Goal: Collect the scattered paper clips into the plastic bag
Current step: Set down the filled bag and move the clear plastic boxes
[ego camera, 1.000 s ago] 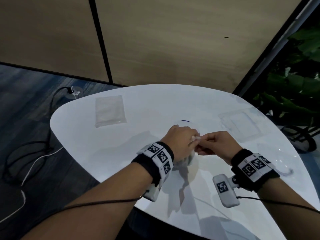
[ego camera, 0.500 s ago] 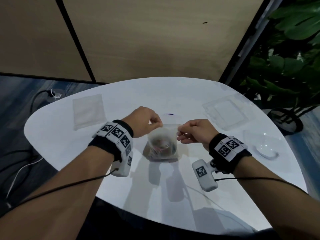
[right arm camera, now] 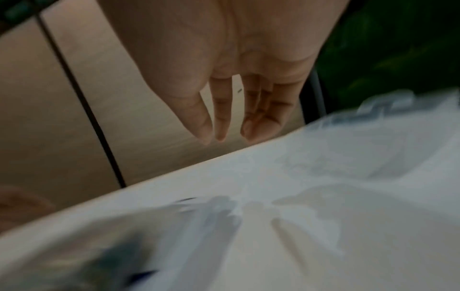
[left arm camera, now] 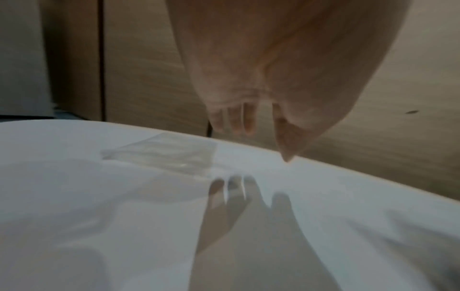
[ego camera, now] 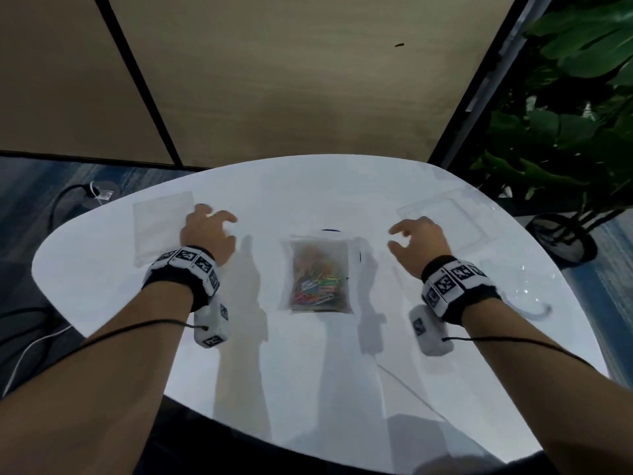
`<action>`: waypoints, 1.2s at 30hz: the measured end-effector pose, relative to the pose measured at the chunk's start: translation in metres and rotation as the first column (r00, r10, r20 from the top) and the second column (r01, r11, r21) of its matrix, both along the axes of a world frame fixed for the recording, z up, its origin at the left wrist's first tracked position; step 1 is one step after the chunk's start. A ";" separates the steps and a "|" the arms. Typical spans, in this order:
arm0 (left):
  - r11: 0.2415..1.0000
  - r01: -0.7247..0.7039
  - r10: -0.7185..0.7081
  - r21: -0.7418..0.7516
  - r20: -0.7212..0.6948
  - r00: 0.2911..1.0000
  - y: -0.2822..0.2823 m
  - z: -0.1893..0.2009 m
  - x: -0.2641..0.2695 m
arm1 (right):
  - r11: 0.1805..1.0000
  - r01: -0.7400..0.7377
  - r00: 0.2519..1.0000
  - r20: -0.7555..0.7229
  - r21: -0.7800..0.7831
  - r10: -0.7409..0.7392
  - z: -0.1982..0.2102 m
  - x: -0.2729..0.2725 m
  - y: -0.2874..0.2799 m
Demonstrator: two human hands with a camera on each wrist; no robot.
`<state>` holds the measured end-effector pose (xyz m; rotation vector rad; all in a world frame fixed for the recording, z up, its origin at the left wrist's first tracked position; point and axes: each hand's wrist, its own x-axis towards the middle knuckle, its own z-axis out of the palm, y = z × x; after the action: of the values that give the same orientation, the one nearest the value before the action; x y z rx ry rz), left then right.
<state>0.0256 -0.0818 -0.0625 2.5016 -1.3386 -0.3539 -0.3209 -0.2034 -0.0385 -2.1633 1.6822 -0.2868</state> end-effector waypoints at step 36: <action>0.899 0.438 -0.437 -0.026 -0.129 0.890 -0.040 0.062 -0.245 | 0.900 0.431 0.872 -0.285 0.059 -0.398 -0.012 -0.166 0.008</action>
<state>-0.2189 -0.1214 -0.0002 2.1111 -1.8398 -0.6037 -0.4868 -0.1955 -0.0503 -1.7942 2.2546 -0.0008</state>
